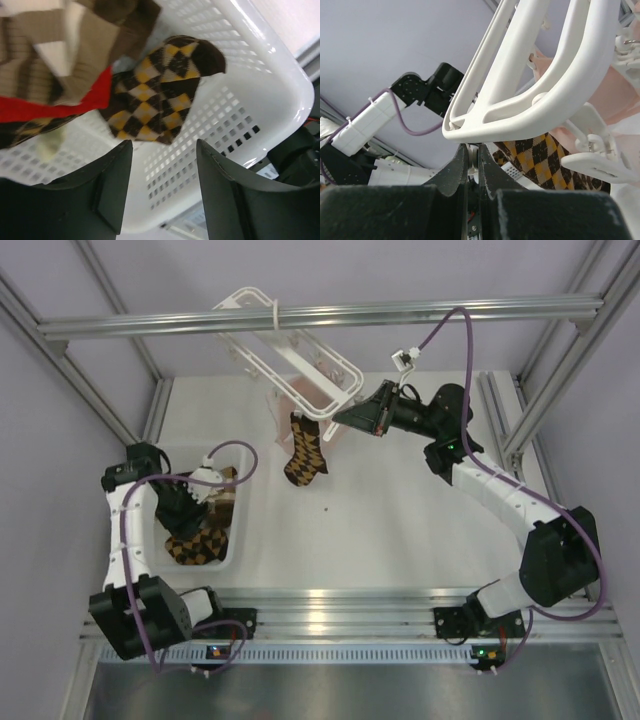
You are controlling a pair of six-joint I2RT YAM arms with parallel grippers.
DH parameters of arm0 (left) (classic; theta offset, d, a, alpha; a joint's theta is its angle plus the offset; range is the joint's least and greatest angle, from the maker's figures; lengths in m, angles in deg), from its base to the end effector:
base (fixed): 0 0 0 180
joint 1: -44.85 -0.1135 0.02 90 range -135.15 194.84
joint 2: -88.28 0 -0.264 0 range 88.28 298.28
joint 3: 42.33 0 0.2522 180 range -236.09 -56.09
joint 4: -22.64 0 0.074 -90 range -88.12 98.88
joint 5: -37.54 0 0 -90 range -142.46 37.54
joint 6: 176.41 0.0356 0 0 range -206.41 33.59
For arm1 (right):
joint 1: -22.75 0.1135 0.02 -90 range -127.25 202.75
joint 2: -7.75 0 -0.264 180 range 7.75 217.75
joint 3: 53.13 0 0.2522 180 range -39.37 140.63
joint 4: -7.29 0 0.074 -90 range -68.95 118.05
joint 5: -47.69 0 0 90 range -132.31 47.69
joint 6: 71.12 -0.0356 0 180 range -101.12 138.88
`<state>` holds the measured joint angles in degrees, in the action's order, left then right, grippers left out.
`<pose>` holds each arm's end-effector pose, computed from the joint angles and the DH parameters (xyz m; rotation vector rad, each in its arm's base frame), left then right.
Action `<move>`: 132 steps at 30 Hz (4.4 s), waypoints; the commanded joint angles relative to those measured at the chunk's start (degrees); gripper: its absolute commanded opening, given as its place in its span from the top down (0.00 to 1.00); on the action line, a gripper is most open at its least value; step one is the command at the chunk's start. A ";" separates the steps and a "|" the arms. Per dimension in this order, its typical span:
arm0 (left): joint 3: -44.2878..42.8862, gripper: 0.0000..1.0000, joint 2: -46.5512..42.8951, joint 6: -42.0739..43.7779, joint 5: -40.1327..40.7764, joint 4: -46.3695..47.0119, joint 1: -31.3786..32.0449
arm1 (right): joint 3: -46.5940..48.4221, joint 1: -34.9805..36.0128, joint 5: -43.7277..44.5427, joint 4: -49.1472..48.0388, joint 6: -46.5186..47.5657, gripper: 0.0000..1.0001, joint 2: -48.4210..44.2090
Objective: Clip the socks to the hanger
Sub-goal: Pick up the sock from the bin, then clamp the sock onto the hanger.
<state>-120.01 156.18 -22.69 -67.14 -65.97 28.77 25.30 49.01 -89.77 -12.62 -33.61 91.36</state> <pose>0.1853 0.0440 0.2946 1.1743 2.5718 -0.1020 0.2903 0.1725 0.3780 -0.4633 1.5569 1.6406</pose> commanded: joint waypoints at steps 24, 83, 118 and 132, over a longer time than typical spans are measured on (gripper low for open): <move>17.43 0.77 7.61 26.97 -16.78 15.19 -7.48 | 4.15 0.28 -0.88 -1.75 0.90 1.00 0.41; -27.03 0.37 21.73 -10.08 -15.18 6.57 -7.22 | 3.36 0.28 -1.23 -3.94 0.81 1.00 1.29; 0.37 0.30 11.21 72.84 -3.43 1.90 3.86 | 3.63 0.02 -1.49 -1.66 1.95 1.00 0.50; 6.09 0.32 8.39 84.46 2.55 12.00 3.77 | 3.10 0.11 -1.67 -2.36 1.34 1.00 0.23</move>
<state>-115.11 165.38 26.47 -64.58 -57.66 32.51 26.39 48.99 -91.50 -13.17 -32.56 92.65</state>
